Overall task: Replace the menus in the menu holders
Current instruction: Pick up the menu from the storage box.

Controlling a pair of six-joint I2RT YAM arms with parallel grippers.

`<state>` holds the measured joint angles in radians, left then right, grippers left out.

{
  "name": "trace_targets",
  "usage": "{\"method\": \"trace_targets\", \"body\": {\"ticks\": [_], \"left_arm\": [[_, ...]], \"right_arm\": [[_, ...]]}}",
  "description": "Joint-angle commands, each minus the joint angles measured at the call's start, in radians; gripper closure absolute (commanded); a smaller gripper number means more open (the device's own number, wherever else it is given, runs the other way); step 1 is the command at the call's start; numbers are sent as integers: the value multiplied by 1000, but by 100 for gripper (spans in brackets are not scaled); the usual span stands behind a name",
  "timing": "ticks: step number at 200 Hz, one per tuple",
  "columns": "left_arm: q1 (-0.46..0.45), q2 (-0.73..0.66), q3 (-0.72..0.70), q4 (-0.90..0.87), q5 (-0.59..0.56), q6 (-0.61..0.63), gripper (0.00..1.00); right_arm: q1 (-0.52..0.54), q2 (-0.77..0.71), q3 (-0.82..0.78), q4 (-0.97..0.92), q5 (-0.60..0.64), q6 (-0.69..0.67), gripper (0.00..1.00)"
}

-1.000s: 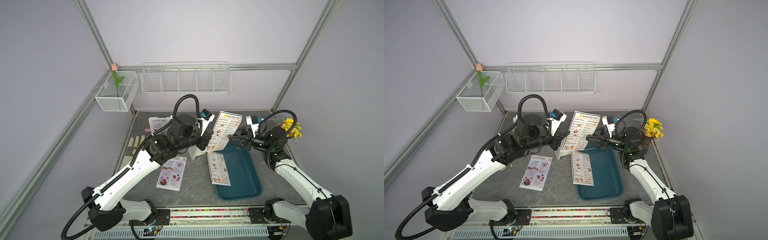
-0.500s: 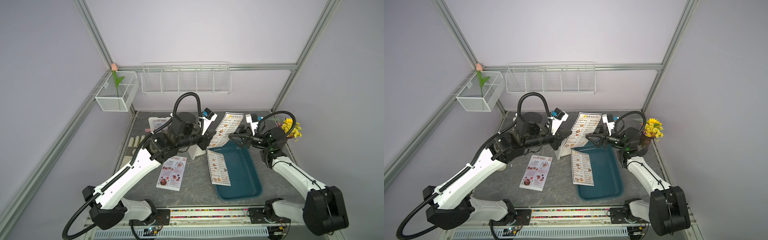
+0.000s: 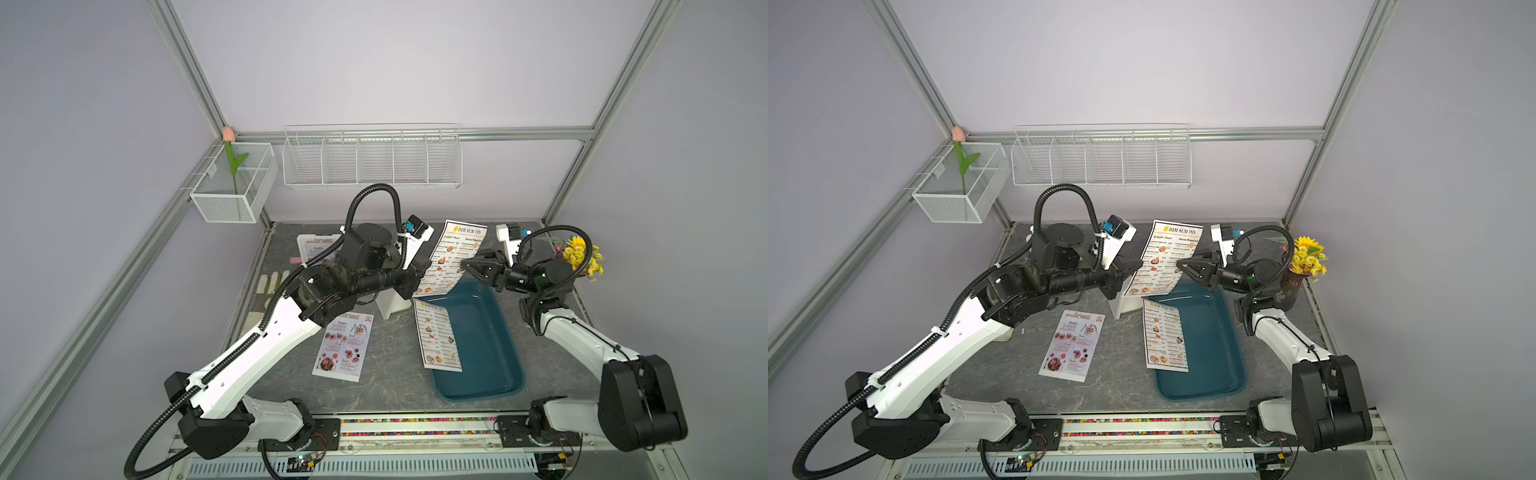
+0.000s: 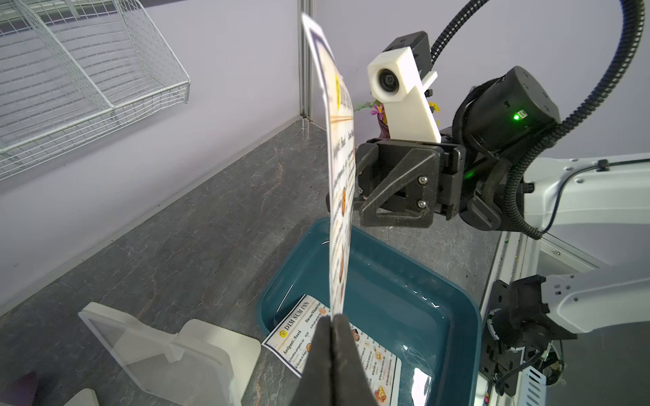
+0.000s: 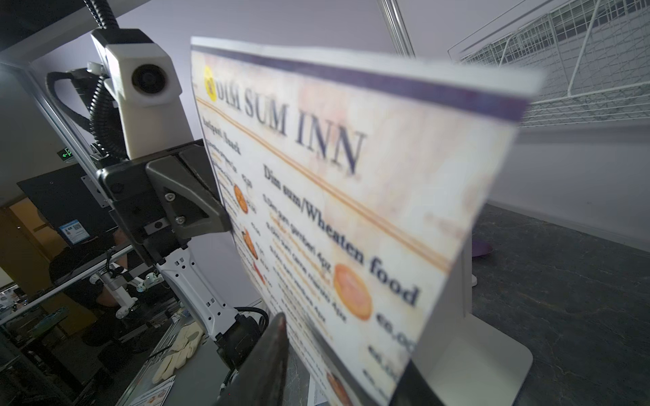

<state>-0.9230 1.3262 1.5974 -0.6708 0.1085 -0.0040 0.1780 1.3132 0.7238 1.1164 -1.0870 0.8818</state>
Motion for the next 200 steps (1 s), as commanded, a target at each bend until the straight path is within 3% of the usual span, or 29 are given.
{"method": "trace_targets", "body": {"ticks": [1, 91, 138, 200], "left_arm": [[3, 5, 24, 3, -20, 22, 100], [5, 10, -6, 40, -44, 20, 100], [11, 14, -27, 71, -61, 12, 100], [17, 21, -68, 106, -144, -18, 100]], "right_arm": [[-2, -48, -4, -36, -7, -20, 62], [0, -197, -9, -339, 64, -155, 75], [9, -264, 20, -546, 166, -216, 86], [85, -311, 83, -737, 310, -267, 90]]}}
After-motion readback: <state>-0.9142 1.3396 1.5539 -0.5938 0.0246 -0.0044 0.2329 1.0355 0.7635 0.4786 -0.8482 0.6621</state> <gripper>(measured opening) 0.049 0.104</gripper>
